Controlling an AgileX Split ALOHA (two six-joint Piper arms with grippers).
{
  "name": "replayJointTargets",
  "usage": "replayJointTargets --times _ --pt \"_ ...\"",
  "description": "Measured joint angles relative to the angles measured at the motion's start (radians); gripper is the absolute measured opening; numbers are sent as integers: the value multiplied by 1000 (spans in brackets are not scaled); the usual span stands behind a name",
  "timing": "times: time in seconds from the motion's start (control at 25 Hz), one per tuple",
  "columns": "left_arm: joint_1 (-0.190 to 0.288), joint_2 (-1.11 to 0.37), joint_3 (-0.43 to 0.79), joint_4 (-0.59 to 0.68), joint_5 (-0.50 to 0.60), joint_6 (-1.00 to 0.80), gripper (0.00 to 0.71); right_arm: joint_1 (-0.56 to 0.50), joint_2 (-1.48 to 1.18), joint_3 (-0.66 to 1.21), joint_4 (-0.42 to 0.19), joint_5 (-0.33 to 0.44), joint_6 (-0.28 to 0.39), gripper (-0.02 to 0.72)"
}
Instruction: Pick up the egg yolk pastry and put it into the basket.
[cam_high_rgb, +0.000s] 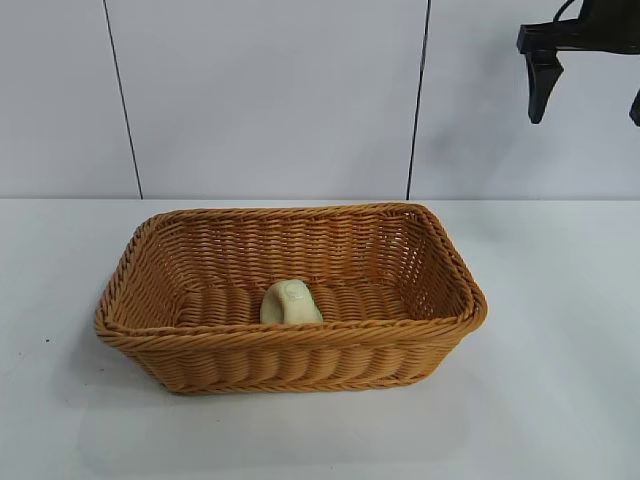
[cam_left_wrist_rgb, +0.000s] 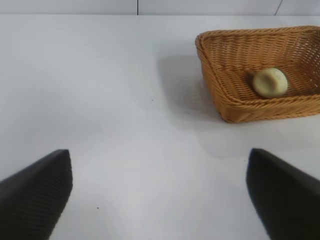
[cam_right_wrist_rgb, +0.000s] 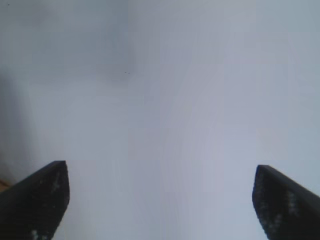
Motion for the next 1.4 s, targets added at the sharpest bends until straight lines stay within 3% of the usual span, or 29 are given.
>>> replayJointTargets --times 0.24,0.88,1.16,1.4 --pt "0 0 0 0 0 0 696 1 -79 183 56 -2 -32 694" --pt "0 0 0 0 0 0 696 1 -796 1064 59 -5 -76 694" --pt "0 0 0 0 0 0 696 1 -1164 1350 84 -53 -76 694" --pt "0 0 0 0 0 0 696 1 -1484 1416 106 -154 -77 694"
